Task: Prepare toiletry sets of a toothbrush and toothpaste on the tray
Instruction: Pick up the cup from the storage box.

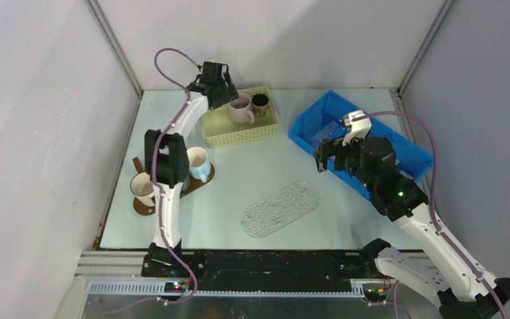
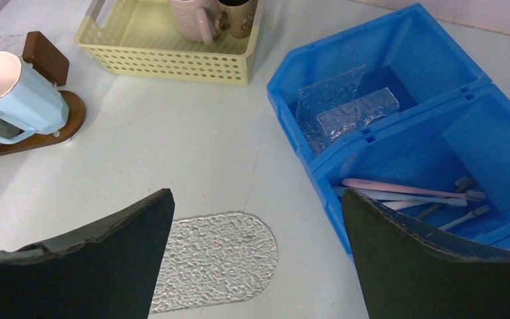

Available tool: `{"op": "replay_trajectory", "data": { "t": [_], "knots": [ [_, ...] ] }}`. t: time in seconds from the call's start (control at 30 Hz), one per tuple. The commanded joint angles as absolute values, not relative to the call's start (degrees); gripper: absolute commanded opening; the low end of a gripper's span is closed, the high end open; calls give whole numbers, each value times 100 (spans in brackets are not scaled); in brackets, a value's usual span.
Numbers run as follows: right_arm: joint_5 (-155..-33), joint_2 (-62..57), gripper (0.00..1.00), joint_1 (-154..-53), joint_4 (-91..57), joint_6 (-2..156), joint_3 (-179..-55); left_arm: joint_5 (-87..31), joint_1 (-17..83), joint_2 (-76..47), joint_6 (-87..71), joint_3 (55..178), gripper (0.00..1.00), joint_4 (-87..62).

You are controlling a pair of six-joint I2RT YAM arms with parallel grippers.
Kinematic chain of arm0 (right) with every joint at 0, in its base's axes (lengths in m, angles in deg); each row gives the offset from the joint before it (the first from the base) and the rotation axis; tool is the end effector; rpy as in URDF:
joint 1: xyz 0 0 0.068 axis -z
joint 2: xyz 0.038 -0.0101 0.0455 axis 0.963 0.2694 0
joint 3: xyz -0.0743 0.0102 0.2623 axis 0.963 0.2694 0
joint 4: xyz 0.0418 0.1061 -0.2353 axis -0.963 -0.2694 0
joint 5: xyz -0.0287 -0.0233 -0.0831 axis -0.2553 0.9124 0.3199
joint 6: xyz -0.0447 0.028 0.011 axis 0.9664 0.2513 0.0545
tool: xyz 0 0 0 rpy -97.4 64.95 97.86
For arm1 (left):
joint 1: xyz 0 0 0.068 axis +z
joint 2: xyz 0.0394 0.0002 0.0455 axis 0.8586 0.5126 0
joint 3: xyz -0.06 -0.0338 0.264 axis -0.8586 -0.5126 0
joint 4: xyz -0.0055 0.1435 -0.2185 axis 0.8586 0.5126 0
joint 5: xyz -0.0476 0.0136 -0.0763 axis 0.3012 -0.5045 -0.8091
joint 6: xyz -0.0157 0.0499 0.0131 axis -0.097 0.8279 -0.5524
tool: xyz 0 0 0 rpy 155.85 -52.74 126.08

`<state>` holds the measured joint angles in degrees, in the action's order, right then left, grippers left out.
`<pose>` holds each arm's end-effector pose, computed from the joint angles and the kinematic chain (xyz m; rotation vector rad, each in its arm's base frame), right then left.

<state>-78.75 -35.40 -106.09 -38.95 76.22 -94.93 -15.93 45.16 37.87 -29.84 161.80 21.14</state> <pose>0.1610 0.0937 0.3606 -0.2989 1.8598 0.3427 0.5001 -0.1222 0.2682 -0.4221 2.2737 -0.3457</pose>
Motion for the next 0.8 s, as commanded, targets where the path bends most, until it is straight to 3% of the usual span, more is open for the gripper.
{"op": "replay_trajectory", "data": {
  "t": [0.0,0.2,0.27,0.47,0.67,0.77],
  "knots": [
    [-7758,-3496,99,-10593,-3983,7542,-9507,-1138,4536,4205,-3332,16628,75,1837],
    [-7711,-3428,100,-10600,-4066,7551,-9507,-1083,4535,4777,-3558,17009,68,1842],
    [-7689,-3409,100,-10601,-4081,7561,-9499,-1141,4536,4903,-3637,17077,62,1876],
    [-7653,-3320,99,-10598,-4079,7580,-9495,-1326,4532,4917,-3651,17043,28,1932],
    [-7699,-3321,99,-10599,-4008,7585,-9433,-1415,4536,4420,-3600,16932,5,1826],
    [-7680,-3338,99,-10601,-4005,7603,-9437,-1476,4526,4075,-3608,16914,1,1795]
  ]
}}
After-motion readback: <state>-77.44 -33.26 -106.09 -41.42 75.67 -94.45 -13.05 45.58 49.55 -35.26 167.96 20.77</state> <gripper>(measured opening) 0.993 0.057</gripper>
